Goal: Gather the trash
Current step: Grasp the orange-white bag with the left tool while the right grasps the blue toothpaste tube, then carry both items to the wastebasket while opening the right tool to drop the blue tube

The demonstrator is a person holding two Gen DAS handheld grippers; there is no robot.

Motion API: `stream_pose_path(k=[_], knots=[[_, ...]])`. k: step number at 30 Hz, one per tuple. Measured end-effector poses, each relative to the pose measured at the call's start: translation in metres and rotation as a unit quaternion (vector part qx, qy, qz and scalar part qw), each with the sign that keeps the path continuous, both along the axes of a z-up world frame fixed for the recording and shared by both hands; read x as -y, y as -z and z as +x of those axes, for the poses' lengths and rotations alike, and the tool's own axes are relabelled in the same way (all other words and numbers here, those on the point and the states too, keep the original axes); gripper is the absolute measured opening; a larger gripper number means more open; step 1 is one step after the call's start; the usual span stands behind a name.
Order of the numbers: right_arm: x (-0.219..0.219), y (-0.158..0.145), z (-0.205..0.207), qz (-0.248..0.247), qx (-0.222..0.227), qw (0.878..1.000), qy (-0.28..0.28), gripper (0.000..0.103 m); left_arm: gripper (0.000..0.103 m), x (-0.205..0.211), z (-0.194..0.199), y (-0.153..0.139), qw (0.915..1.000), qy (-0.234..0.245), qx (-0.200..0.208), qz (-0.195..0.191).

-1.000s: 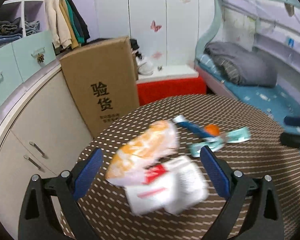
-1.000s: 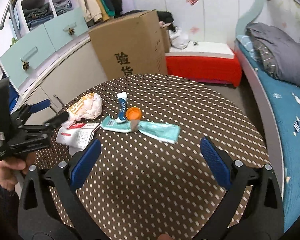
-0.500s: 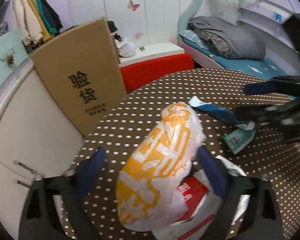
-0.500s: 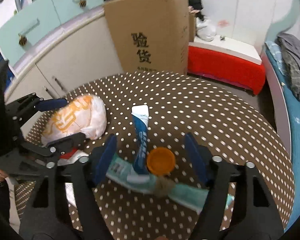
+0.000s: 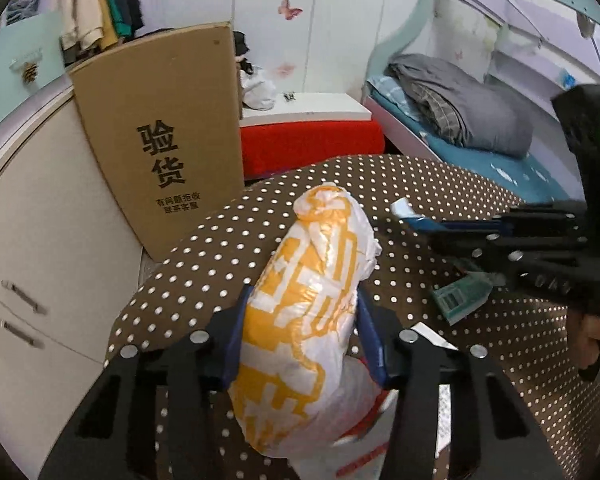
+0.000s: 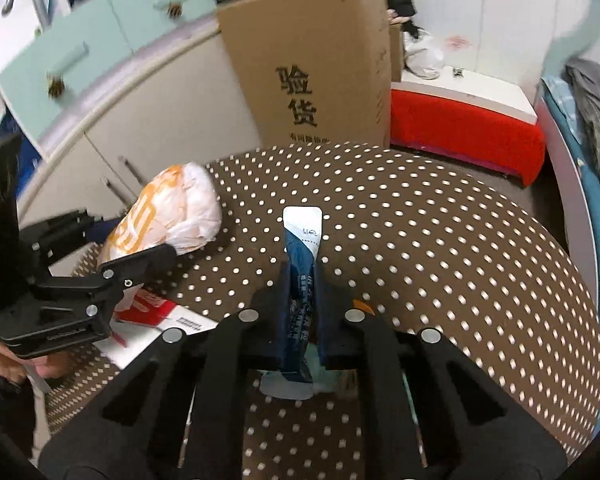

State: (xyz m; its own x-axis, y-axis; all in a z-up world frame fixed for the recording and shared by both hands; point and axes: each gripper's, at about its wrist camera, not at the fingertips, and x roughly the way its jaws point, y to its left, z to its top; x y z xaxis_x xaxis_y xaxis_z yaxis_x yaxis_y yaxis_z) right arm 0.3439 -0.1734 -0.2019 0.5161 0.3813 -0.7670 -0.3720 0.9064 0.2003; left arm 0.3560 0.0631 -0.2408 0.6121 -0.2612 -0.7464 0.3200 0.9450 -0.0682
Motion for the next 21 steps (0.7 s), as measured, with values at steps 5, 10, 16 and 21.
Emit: stream_pose_path(k=[5, 10, 16, 21], knots=[[0.028, -0.026, -0.032, 0.036, 0.019, 0.999, 0.022, 0.011, 0.048, -0.006, -0.024, -0.024, 0.9994, -0.023, 0.026, -0.006], [0.058, -0.053, -0.076, 0.046, 0.047, 0.997, 0.050, 0.011, 0.048, 0.003, -0.063, -0.054, 0.9978, -0.032, 0.058, -0.011], [0.111, -0.084, -0.127, 0.077, 0.080, 0.989, 0.095, 0.011, 0.048, 0.028, -0.111, -0.085, 0.9951, -0.039, 0.081, -0.040], [0.166, -0.100, -0.165, 0.096, 0.104, 0.980, 0.139, 0.011, 0.048, 0.066, -0.142, -0.097, 0.9942, -0.030, 0.082, -0.063]])
